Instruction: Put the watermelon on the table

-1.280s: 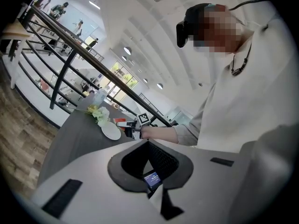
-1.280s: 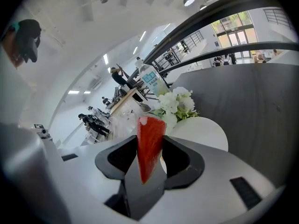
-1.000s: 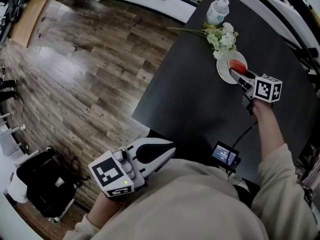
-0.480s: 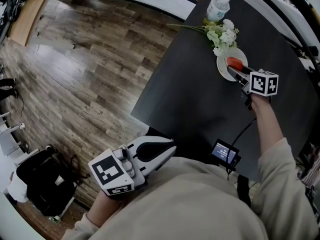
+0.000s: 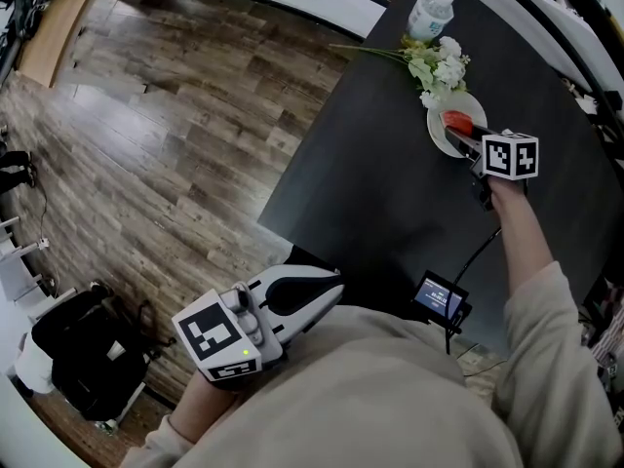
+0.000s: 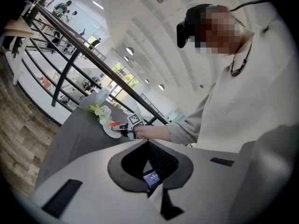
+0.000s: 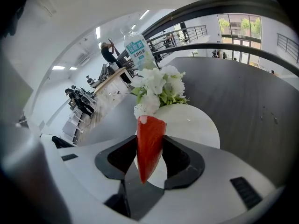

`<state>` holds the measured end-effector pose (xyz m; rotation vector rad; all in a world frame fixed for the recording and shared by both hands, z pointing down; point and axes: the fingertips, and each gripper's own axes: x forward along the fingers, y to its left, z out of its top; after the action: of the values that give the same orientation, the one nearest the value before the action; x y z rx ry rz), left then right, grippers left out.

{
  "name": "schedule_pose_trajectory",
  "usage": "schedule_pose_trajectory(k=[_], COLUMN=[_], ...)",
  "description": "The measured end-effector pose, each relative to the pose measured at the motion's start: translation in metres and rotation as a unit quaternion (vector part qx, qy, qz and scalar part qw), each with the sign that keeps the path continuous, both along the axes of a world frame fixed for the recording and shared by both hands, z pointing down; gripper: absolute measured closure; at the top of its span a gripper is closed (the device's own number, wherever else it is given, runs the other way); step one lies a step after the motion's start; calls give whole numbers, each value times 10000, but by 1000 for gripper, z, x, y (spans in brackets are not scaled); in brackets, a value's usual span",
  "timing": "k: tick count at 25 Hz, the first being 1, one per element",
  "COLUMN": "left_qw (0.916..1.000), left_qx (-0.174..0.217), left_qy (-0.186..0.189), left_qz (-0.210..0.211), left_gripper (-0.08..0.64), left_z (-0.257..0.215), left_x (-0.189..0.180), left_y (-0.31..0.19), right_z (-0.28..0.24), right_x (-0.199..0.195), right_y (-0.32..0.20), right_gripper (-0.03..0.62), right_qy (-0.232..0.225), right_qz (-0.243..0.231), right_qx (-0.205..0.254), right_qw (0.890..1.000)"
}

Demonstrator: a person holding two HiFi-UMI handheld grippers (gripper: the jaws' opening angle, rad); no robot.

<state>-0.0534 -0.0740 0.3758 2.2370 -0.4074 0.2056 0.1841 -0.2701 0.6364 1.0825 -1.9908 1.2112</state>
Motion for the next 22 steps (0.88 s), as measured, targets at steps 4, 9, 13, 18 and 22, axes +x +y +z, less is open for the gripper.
schedule_pose_trajectory(k=[4, 9, 13, 18, 22], left_qw=[10000, 10000, 10000, 10000, 10000], left_qx=[0, -1, -16, -24, -36], left_qy=[1, -9, 7, 38, 42], left_qz=[9, -27, -8, 9, -4], left_gripper=[557, 557, 557, 557, 557], left_z=[1, 2, 4, 5, 6], left_x=[-2, -7, -6, -3, -4], left_y=[2, 1, 4, 9, 12], right_z=[6, 14, 18, 23, 23], right_x=[3, 4, 1, -2, 2], right_y=[0, 6, 7, 9, 8], right_gripper=[410, 410, 410, 410, 410], right_qy=[276, 542, 642, 657, 878], right_qz=[-38, -256, -358, -340, -391], right_qx=[-7, -66, -45, -75, -14], right_qw=[9996, 9982, 9973, 9972, 9954])
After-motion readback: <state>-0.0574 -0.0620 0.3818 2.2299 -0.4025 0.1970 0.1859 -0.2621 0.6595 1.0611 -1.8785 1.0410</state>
